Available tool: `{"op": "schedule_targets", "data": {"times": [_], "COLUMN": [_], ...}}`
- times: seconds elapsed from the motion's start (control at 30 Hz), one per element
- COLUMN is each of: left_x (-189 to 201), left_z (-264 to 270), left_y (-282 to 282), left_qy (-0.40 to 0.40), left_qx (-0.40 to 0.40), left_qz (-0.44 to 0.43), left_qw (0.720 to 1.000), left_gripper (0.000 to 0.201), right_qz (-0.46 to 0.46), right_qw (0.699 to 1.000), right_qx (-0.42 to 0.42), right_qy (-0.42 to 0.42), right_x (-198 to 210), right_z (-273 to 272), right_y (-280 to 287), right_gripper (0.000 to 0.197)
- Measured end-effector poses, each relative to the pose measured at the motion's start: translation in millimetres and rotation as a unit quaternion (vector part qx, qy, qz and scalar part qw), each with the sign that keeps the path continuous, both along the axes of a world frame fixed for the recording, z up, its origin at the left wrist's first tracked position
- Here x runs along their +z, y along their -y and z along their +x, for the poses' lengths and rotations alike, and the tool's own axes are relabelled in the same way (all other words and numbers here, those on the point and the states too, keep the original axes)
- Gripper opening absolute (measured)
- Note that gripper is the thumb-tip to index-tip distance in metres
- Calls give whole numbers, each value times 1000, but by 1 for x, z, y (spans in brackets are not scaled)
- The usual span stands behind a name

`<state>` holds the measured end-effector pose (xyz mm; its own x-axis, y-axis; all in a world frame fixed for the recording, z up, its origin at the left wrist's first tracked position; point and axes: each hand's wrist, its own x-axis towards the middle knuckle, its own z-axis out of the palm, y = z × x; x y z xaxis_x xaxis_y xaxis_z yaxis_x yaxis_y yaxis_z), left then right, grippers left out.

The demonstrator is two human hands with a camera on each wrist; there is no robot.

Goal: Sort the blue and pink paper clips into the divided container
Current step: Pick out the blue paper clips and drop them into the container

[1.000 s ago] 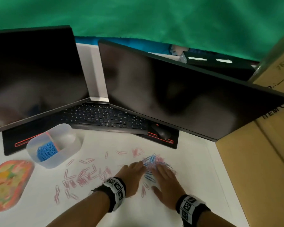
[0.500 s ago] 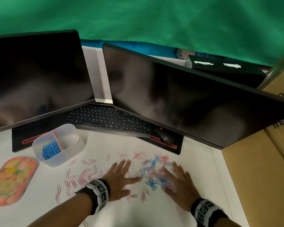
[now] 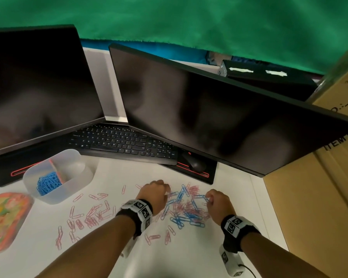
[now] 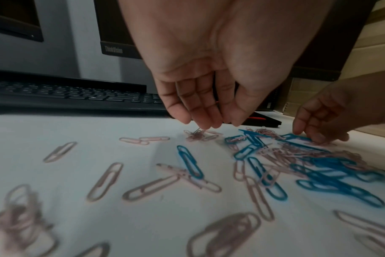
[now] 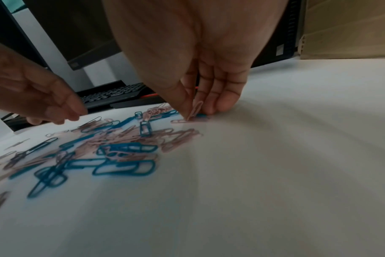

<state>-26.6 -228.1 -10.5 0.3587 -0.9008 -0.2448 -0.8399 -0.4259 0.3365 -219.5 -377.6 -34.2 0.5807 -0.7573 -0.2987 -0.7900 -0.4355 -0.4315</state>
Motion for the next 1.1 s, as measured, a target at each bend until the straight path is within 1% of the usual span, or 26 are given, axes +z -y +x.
{"op": "schedule_targets", "data": {"times": [0.13, 0.27, 0.37, 0.43, 0.57, 0.63, 0.7, 0.77, 0.83, 0.9, 0.93, 1.03, 1.1], "left_x": [-3, -6, -9, -10, -10, -9, -7, -4, -1, 1, 1, 2, 2], "left_z": [-1, -7, -12, -15, -17, -17, -15, -14, -12, -10, -9, -5, 0], "left_y": [17, 31, 40, 43, 46, 46, 45, 41, 37, 32, 30, 22, 18], "left_qy": [0, 15, 26, 24, 17, 6, -13, -46, -89, -135, -160, -226, -266], "left_qx": [13, -8, -17, -9, 10, 19, 30, 54, 85, 114, 130, 188, 228], "left_qz": [30, 55, 78, 98, 125, 129, 131, 125, 103, 69, 47, -15, -50], "left_qw": [999, 998, 996, 995, 992, 991, 991, 990, 987, 982, 977, 956, 935], "left_gripper": [28, 25, 26, 28, 28, 28, 27, 24, 14, 4, 5, 14, 17], "right_qz": [30, 56, 72, 73, 60, 60, 71, 80, 86, 114, 138, 239, 307], "right_qw": [999, 997, 996, 995, 994, 995, 995, 995, 995, 991, 987, 960, 932], "right_qx": [4, 19, 33, 44, 64, 67, 64, 57, 47, 29, 15, -35, -75], "right_qy": [-28, -50, -51, -54, -58, -53, -38, -6, 30, 63, 81, 142, 177], "right_x": [3, 4, 3, 3, 3, 4, 5, 7, 9, 13, 14, 19, 24], "right_z": [0, -4, -7, -8, -9, -11, -11, -11, -11, -10, -10, -8, -7], "right_y": [-2, -2, -2, -2, -2, -2, -2, -1, -2, -3, -3, -4, -6], "right_gripper": [14, 16, 14, 13, 3, 5, 10, 9, 7, 9, 10, 10, 3]}}
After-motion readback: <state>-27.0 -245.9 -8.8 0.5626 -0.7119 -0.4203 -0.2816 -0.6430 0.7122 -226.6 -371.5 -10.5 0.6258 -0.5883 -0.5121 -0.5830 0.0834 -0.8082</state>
